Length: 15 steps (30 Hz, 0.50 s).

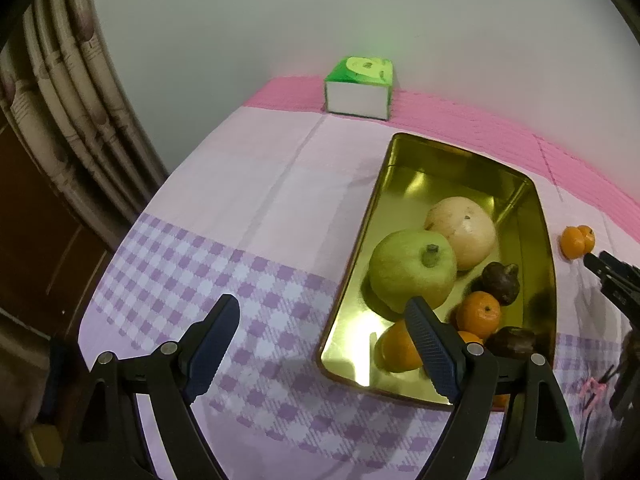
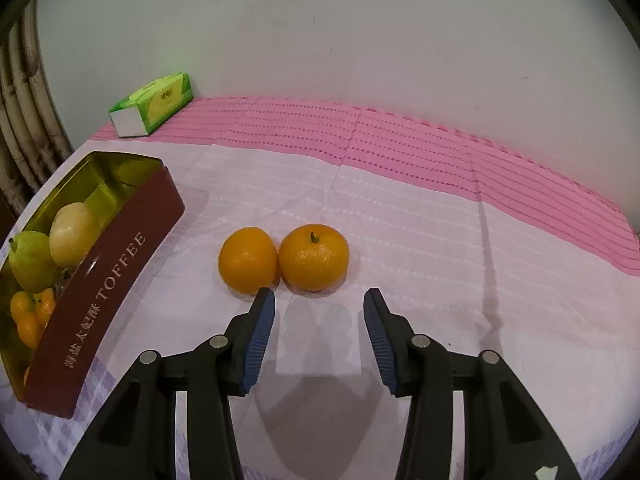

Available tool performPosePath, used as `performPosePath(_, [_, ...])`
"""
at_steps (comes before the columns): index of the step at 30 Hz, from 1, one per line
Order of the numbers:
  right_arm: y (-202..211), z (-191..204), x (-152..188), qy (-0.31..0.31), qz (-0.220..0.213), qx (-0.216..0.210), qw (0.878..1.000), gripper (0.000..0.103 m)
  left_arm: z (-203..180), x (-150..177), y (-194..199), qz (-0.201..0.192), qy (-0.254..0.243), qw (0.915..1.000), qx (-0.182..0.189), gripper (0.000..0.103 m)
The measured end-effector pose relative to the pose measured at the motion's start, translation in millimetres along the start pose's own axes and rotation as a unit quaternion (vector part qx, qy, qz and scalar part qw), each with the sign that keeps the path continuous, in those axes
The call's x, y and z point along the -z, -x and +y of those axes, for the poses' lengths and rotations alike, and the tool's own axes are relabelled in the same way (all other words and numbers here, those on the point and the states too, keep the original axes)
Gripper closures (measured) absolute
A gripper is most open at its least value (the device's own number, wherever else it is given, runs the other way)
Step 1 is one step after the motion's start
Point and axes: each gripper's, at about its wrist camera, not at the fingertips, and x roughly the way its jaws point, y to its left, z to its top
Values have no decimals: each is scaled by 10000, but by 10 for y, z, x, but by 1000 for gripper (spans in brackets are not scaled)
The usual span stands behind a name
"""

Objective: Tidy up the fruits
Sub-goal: 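Move the right gripper to an orange and close on it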

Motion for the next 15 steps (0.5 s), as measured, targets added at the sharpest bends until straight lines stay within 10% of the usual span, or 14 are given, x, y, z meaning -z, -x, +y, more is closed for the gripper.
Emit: performPosePath(15, [-288,-15,-131,81,-9,-162,9998,60,-78,11,-7,-18,-127,9998,138,18])
